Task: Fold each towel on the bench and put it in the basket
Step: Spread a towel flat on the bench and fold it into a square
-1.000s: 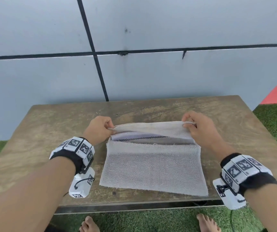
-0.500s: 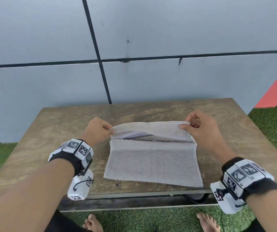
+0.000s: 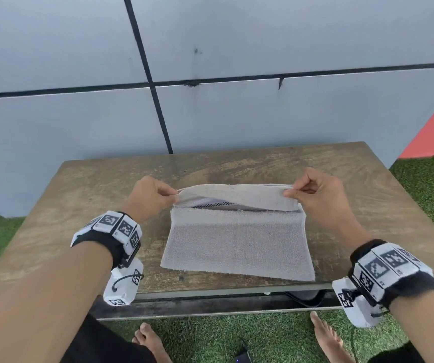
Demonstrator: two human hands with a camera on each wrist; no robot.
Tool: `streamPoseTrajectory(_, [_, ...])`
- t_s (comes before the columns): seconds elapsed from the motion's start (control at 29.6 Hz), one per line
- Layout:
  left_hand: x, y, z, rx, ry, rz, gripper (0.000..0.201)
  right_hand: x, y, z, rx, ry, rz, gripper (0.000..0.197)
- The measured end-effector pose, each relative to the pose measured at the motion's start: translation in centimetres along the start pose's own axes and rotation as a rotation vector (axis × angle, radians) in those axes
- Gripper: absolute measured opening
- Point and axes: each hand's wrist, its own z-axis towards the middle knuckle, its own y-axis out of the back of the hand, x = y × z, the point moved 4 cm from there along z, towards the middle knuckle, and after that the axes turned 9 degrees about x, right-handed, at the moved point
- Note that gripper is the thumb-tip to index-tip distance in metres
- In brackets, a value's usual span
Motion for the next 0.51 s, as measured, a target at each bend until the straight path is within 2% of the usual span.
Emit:
streamPoseTrajectory(0.27, [1.2,-0.5,-0.2,-0.041,0.033,-0.105,0.008,-1.6,-0.4,0.8,0.002,0.003,-0.072,0.032])
streamPoseTrajectory(0.51, [1.7,-0.7,-0.2,-0.028,0.017,-0.108,0.003,-1.8,-0.5,1.0,-0.004,-0.003,-0.107,0.031])
